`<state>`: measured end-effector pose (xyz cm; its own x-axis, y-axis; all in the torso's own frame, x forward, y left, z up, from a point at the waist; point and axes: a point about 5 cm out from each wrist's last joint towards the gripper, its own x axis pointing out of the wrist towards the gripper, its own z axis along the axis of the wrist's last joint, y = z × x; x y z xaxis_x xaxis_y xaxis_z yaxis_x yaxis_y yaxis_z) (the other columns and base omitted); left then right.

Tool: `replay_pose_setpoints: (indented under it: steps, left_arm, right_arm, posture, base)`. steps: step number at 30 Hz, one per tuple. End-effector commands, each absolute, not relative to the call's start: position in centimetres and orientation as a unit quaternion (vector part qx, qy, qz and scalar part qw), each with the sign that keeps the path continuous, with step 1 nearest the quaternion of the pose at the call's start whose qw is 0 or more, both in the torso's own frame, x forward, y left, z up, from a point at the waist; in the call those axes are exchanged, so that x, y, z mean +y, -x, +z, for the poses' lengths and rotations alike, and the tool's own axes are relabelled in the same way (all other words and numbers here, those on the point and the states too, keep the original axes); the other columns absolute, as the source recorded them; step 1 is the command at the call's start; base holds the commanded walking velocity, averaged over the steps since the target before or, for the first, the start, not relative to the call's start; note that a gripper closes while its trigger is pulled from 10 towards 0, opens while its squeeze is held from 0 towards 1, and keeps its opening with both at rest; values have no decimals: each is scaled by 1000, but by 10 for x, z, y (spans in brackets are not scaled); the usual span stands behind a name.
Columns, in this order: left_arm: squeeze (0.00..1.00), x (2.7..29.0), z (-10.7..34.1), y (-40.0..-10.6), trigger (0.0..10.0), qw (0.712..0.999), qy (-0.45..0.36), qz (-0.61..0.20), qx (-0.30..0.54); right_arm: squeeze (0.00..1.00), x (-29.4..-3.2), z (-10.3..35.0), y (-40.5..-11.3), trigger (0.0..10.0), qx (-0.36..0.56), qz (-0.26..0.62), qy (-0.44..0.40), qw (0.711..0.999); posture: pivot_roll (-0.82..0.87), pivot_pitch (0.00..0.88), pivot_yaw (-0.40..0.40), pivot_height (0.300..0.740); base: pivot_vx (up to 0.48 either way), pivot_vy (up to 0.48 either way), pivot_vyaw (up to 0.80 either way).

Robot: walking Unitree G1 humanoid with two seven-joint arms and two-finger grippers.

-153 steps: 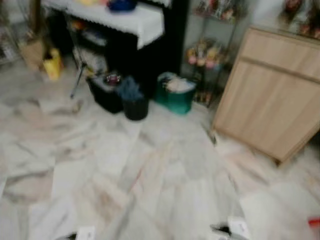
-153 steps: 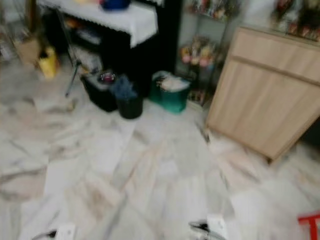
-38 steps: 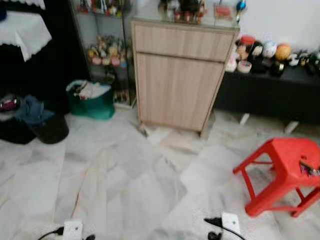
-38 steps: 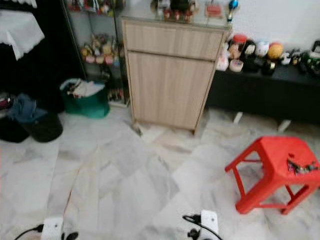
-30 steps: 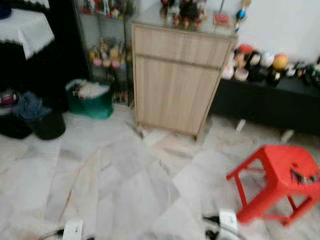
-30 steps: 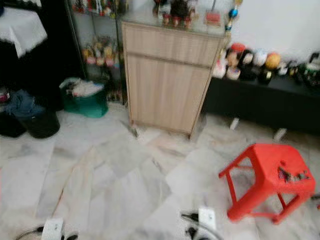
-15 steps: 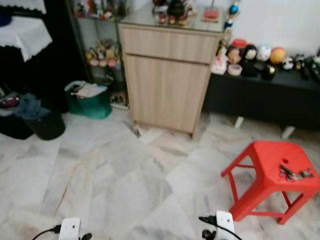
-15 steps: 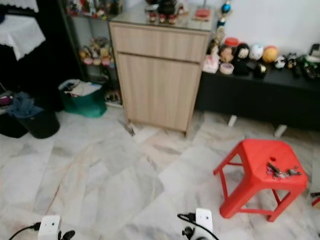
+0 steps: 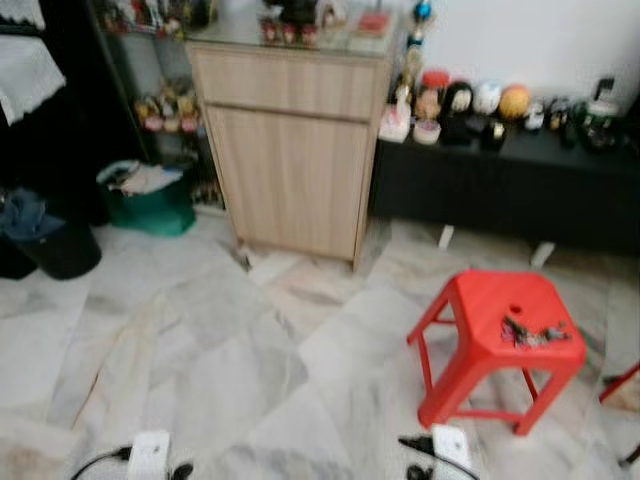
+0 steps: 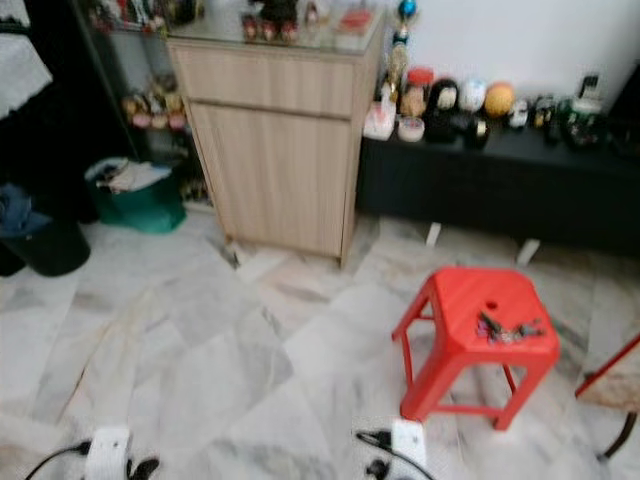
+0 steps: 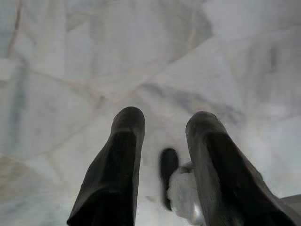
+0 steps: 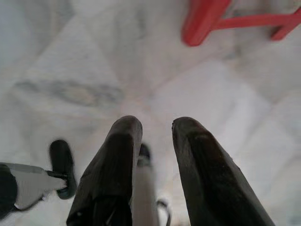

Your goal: Hang keys on a hook

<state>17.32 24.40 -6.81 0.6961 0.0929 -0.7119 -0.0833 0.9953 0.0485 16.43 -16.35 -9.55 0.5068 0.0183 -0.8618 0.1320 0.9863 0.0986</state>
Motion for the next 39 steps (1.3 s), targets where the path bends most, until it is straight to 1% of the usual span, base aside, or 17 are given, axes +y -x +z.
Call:
replay_pose_setpoints:
  steps: [1,5,11,27,34,39]
  left_arm:
    - [0,251,-71,-165,10000,915,-6,61,399]
    - [0,250,-70,-166,10000,919,5,73,387]
    - [0,250,-70,-167,10000,918,-1,66,391]
    - [0,250,-69,-168,10000,919,0,69,388]
    - [0,251,-69,-167,10000,919,-2,69,389]
    - [0,251,-69,-166,10000,918,2,73,389]
  right_arm:
    - [0,-154,-95,-167,10000,494,-21,-80,866]
    - [0,-162,-96,-164,10000,495,-28,-80,865]
    - [0,-171,-96,-161,10000,498,-33,-78,863]
    - [0,-163,-94,-169,10000,493,-25,-78,866]
    - [0,-171,-95,-164,10000,496,-30,-78,865]
    - [0,-175,-96,-160,10000,498,-31,-76,863]
  posture:
    - [76,0,-39,740]
    - [79,0,-41,740]
    - [80,0,-40,740]
    - [83,0,-39,740]
    - [83,0,-36,740]
    - [84,0,-37,740]
  base:
    - [0,0,0]
    - [0,0,0]
    - [0,0,0]
    - [0,-325,0]
    - [0,-326,0]
    - [0,0,0]
